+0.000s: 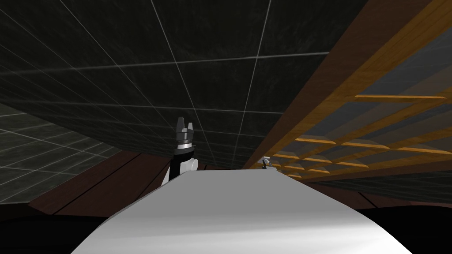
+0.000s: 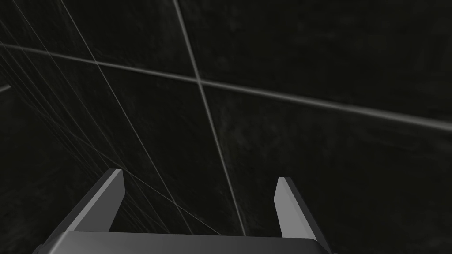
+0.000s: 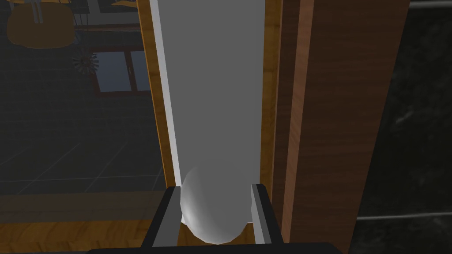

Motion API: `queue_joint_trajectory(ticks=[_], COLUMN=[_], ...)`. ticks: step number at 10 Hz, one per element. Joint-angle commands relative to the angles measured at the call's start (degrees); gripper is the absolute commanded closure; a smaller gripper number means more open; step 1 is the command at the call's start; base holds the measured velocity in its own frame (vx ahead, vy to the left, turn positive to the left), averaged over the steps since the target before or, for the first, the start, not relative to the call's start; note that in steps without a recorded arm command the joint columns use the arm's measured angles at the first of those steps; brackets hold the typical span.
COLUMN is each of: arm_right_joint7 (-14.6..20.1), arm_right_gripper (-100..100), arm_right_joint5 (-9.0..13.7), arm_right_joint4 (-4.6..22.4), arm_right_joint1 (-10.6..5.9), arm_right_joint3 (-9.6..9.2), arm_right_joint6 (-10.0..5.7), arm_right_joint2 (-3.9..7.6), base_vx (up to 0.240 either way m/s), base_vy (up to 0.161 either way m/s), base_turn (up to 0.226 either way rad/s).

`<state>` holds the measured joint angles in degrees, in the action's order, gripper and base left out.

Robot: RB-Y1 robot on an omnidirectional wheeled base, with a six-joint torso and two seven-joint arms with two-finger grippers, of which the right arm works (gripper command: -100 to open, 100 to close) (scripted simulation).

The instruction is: Pull the door open

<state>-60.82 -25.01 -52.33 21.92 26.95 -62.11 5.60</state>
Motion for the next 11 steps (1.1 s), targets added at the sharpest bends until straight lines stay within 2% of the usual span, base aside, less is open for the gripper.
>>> queue_joint_trajectory(ticks=[1, 4, 5, 11], arm_right_joint7=[0.0, 0.0, 2.1, 8.7], arm_right_gripper=[100, 100, 100, 100], arm_right_joint5=[0.0, 0.0, 0.7, 3.1], arm_right_joint4=[0.0, 0.0, 0.1, 0.6], arm_right_joint1=[-0.05, -0.05, -0.26, -1.0], arm_right_joint3=[-0.11, -0.11, -0.47, -1.85], arm_right_joint6=[-0.05, -0.05, 0.09, 0.51], arm_right_joint2=[-0.07, -0.07, 0.13, 0.63], base_vx=[-0.005, 0.0, -0.023, -0.032], base_vy=[-0.004, 0.0, -0.005, -0.01], base_turn=[0.016, 0.0, 0.027, 0.034])
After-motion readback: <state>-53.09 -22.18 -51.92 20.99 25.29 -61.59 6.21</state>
